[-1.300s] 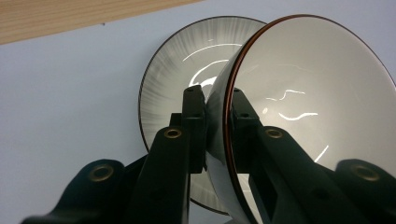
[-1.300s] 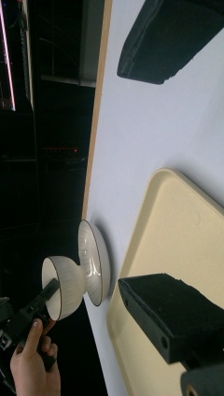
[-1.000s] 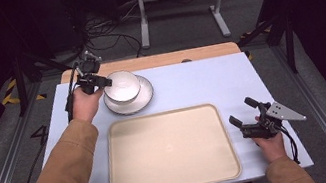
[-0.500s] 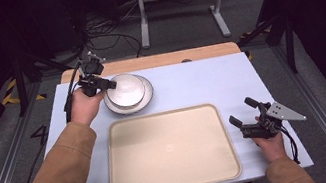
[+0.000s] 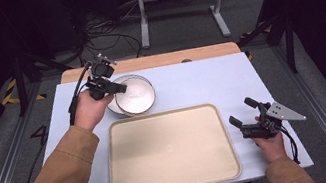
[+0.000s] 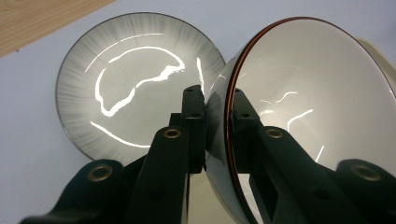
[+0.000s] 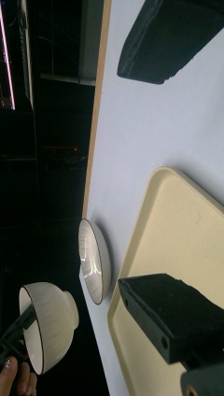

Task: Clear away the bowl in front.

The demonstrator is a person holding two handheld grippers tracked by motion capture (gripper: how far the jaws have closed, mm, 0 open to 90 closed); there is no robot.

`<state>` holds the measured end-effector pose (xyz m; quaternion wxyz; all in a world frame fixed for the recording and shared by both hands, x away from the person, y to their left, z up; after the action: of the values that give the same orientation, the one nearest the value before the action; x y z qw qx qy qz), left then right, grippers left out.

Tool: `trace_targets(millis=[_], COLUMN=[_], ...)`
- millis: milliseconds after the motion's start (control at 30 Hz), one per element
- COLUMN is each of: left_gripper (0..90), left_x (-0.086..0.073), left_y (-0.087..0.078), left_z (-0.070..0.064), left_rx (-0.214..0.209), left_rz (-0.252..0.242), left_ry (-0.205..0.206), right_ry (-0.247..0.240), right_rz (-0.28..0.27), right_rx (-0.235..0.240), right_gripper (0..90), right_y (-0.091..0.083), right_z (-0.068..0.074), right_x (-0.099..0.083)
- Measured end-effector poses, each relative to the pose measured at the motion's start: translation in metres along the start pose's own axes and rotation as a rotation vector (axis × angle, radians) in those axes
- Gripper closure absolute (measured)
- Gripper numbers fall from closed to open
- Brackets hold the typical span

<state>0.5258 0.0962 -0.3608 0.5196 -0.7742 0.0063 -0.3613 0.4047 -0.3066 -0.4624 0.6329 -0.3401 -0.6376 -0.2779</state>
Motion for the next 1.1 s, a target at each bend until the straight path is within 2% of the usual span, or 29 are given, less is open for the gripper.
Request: trace_targets(millis=[400, 433, 633, 1100], left_gripper=[80.9, 80.8, 80.9, 80.8], left_x=[-0.003, -0.003, -0.005, -0.010], left_y=[-0.001, -0.001, -0.003, -0.004], left_z=[-0.039, -0.039, -0.061, -0.091], left_rx=[-0.049, -0.049, -0.077, -0.105], left_rz=[0.017, 0.017, 0.031, 0.056], left_ry=[0.093, 0.093, 0.150, 0.231], right_ry=[0.002, 0.002, 0.003, 0.001], right_rz=[0.000, 0.000, -0.001, -0.002], right_rx=[0.005, 0.005, 0.008, 0.012], right_gripper=[2.1, 2.1, 2.1, 2.1], right_y=[0.000, 0.000, 0.000, 0.000], right_z=[0.000, 0.000, 0.000, 0.001], right_x=[0.000, 0.000, 0.000, 0.000])
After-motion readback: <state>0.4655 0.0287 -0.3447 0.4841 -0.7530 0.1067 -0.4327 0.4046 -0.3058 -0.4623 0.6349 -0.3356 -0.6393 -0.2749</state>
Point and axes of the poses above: each handheld gripper's, and its own axes: y roughly forward along the jaws, x roughly out of its top, z roughly to its left, the point moved 6 cm from there along y, roughly forward along the jaws, and after that the axes turned 6 degrees about -y, right-handed, at the moved point
